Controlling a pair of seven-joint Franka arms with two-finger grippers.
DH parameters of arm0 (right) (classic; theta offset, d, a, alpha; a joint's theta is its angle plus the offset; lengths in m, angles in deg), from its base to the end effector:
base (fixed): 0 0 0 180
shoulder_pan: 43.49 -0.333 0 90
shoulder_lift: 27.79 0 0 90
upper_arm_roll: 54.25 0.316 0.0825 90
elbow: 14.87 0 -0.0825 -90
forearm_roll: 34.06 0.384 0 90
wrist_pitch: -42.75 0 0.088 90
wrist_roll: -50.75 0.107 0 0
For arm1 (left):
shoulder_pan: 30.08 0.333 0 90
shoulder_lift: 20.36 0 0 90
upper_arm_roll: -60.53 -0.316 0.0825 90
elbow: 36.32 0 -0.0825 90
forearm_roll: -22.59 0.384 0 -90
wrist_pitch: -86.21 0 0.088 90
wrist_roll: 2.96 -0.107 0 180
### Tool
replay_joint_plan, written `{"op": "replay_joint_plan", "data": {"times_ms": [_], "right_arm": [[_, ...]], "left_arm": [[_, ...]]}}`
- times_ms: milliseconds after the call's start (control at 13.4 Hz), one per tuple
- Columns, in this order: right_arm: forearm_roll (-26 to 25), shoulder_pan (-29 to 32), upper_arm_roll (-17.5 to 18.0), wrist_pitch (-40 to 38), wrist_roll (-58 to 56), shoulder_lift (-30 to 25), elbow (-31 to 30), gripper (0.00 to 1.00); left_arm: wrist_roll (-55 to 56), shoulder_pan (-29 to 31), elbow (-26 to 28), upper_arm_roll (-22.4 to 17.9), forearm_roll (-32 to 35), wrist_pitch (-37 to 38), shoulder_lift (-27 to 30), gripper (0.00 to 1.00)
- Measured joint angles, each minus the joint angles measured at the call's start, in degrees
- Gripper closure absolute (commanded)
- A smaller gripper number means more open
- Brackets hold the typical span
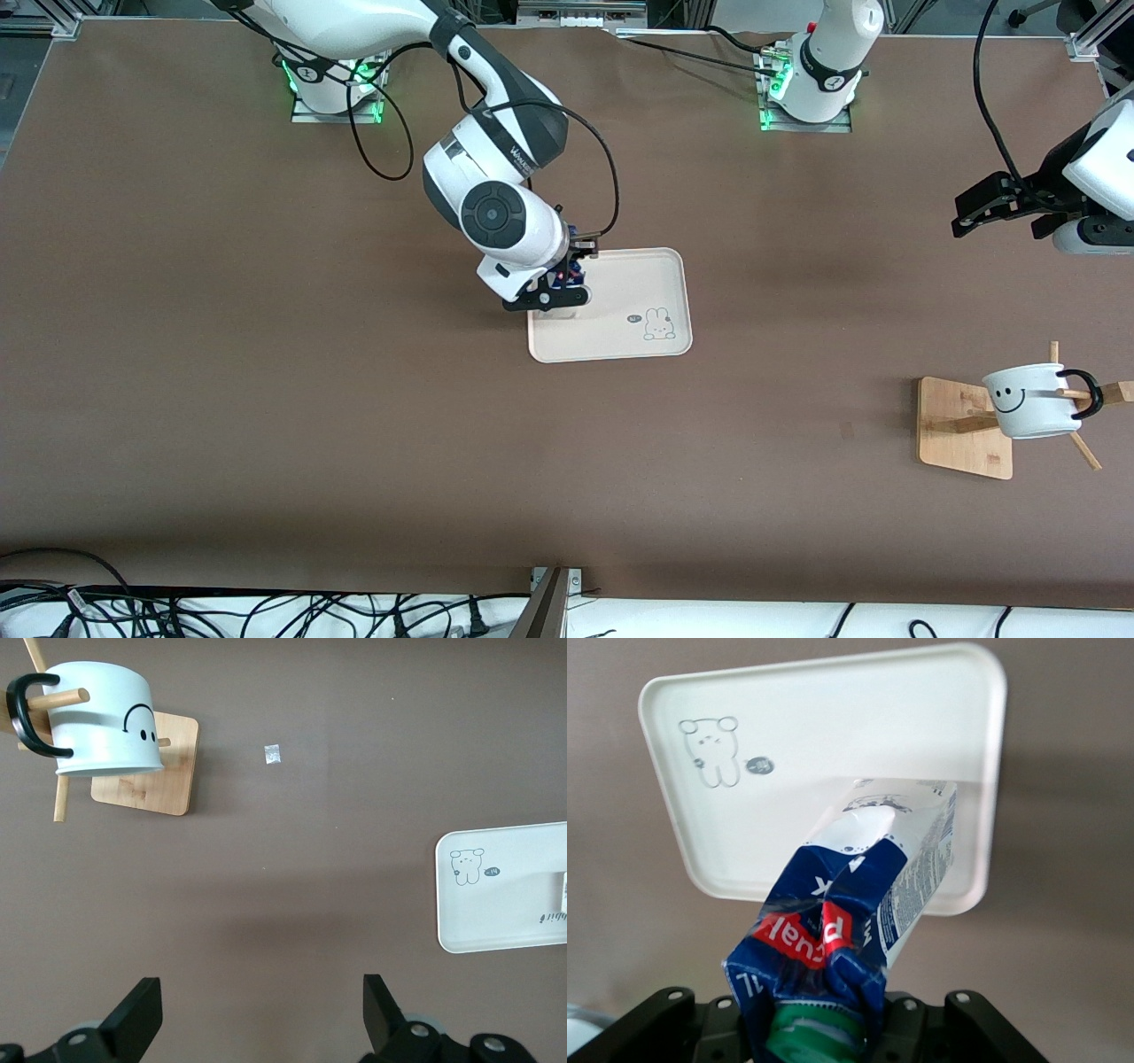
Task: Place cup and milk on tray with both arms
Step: 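Lower the milk carton upright onto the tray with the right gripper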
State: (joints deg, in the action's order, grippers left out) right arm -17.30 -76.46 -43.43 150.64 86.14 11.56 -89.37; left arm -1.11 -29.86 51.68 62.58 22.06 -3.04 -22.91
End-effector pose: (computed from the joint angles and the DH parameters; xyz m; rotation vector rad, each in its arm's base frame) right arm 0.5314 0.4957 0.3415 -2.8593 -0.0080 0.4682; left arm 0.5665 -0.0186 0.6149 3.1313 0.0005 -0.0360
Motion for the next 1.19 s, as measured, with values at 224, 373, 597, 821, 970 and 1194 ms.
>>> {"op": "replay_joint_plan", "data": {"times_ms": [224,373,597,821,970,1194], "right_arm": [[1.6,0.3,-0.1,1.1,1.0,0.4,0.2,1.00],[1.8,0.5,-0.1,2.8,1.5,1.2,0.2,1.00],[1.9,0.5,-0.1,5.2,1.9,3.1,0.2,1.00],[2.3,0.5,-0.1,5.8,2.1,3.8,0.4,1.00],[2.4,0.3,-0.1,5.8,2.1,3.8,0.4,1.00],[2.4,-0.1,0.0,5.8,2.1,3.8,0.4,0.33]], "left_arm": [[0.0,0.0,0.0,0.0,0.0,0.0,0.0,0.00],[0.0,0.0,0.0,0.0,0.0,0.0,0.0,0.00],[0.0,0.0,0.0,0.0,0.0,0.0,0.0,0.00],[0.0,0.0,0.0,0.0,0.0,0.0,0.0,0.00],[0.0,0.0,0.0,0.0,0.0,0.0,0.0,0.00],[0.0,0.0,0.0,0.0,0.0,3.2,-0.6,0.00]]}}
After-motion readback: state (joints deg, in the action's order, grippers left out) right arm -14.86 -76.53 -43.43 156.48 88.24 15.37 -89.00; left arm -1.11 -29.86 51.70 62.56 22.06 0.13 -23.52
